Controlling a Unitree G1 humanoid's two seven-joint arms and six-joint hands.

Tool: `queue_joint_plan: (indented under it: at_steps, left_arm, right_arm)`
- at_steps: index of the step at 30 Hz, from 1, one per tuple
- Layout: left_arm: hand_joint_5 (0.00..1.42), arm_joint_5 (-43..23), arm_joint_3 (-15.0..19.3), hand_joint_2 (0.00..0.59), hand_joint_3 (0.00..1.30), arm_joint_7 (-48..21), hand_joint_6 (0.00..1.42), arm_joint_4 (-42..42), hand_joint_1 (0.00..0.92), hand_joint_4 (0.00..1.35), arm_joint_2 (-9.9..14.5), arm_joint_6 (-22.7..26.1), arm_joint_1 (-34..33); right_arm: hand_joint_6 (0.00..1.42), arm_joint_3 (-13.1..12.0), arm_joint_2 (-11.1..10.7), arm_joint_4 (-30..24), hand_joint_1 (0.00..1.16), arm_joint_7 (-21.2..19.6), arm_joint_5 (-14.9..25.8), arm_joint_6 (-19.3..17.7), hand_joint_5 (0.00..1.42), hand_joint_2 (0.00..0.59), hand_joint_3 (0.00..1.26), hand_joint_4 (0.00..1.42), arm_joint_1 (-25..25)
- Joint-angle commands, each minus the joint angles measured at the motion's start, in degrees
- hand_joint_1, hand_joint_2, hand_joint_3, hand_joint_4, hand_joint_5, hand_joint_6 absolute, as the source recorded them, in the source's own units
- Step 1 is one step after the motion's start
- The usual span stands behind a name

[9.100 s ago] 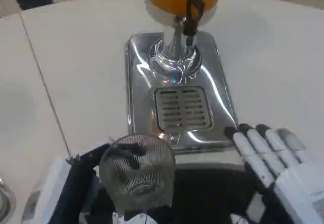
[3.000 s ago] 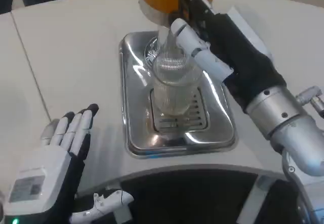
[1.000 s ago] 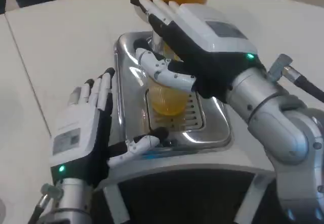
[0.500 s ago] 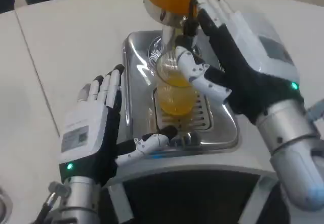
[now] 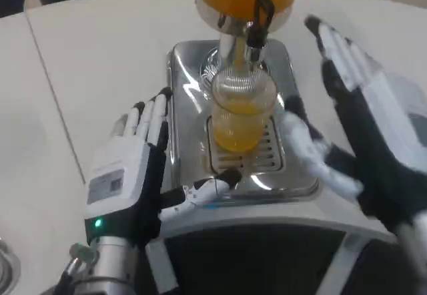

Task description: Grasp the cup under the faucet to collect the drink, then remove the cup.

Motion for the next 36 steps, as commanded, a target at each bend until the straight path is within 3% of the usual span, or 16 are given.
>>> queue_joint_plan:
  at_steps: [1, 5, 9, 12, 16, 24, 36]
  left_arm:
    - [0.01, -0.3, -0.9, 0.057, 0.00, 0.5, 0.04, 1.5, 0.080, 0.00, -0.4, -0.9, -1.0]
    - [0.01, -1.2, -1.1, 0.057, 0.00, 1.2, 0.04, 3.9, 0.079, 0.00, -1.4, -1.5, -2.7]
    - [0.02, -1.9, -1.7, 0.054, 0.00, 2.4, 0.05, 7.1, 0.097, 0.00, -2.5, -2.5, -5.4]
    - [0.02, -2.1, -2.3, 0.053, 0.00, 3.5, 0.05, 9.1, 0.101, 0.00, -3.2, -3.2, -7.4]
    - [0.02, -2.3, -2.8, 0.055, 0.00, 4.7, 0.06, 11.7, 0.120, 0.00, -4.4, -3.7, -9.5]
    - [0.04, -6.3, -1.9, 0.051, 0.00, 7.0, 0.09, 20.4, 0.220, 0.00, -7.3, -4.8, -14.6]
    - [0.06, -9.0, -3.1, 0.049, 0.00, 9.8, 0.12, 29.4, 0.275, 0.00, -9.7, -6.3, -20.8]
  right_arm:
    - [0.02, -3.5, -4.8, -4.2, 0.29, 2.7, -1.3, -5.2, 0.00, 0.586, 0.00, 0.00, 9.0]
    - [0.03, -7.6, -7.9, -4.7, 0.49, 3.5, -0.4, -9.2, 0.00, 0.544, 0.00, 0.00, 16.6]
    - [0.03, -11.5, -10.1, -4.3, 0.50, 3.1, 0.3, -12.9, 0.00, 0.519, 0.00, 0.00, 18.2]
    - [0.03, -13.3, -11.3, -2.9, 0.43, 4.1, 0.5, -14.6, 0.00, 0.489, 0.00, 0.00, 18.8]
    - [0.03, -14.0, -11.1, -1.5, 0.40, 5.4, 1.6, -15.2, 0.00, 0.478, 0.00, 0.00, 19.1]
    - [0.03, -11.8, -9.1, -3.2, 0.46, 7.3, 1.6, -16.2, 0.00, 0.407, 0.00, 0.00, 21.0]
    - [0.03, -13.7, -6.1, -7.1, 0.49, 8.4, 2.1, -16.8, 0.00, 0.388, 0.00, 0.00, 28.5]
